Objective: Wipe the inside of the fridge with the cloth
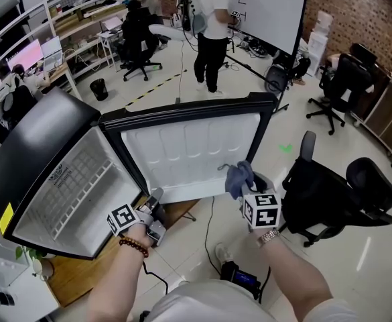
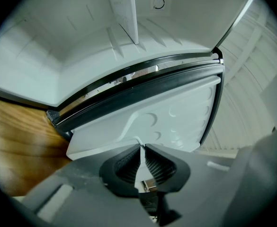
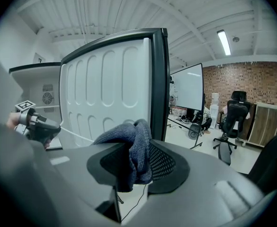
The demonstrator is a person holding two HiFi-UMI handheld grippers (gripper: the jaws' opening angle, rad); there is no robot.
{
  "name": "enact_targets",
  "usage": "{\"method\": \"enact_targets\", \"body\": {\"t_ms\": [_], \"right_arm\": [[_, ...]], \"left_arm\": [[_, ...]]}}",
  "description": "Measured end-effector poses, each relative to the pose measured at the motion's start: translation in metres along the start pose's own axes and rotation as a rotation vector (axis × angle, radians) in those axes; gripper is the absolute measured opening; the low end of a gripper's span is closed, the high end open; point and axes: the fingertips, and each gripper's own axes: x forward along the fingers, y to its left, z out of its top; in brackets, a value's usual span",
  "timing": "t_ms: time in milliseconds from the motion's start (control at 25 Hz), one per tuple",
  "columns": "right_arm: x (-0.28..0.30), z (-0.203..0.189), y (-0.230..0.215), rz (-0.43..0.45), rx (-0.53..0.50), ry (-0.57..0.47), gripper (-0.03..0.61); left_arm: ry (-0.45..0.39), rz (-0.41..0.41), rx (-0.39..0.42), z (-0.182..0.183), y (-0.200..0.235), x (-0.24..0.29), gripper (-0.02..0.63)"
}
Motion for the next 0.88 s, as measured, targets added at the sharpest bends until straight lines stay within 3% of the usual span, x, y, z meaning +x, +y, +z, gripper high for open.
{"method": "enact_targets", "body": {"t_ms": [280, 600, 880], "right_arm": [[-0.015, 0.015, 0.003, 0.015, -0.002, -0.037, 0.119], [-0.041, 0.031, 0.039, 0.061, -0.006, -0.083, 0.120], [-0.041, 0.033, 0.085, 0.150, -0.030, -0.068, 0.120]], "left_arm": [[-0.002, -0.010, -0.005, -0.012, 0.000, -0.008, 0.032], [0.020, 0.071, -0.045, -0.035, 0.025, -0.023, 0.025], [0.047, 0.160, 0.001, -0.040, 0.053, -0.020, 0.019]]}}
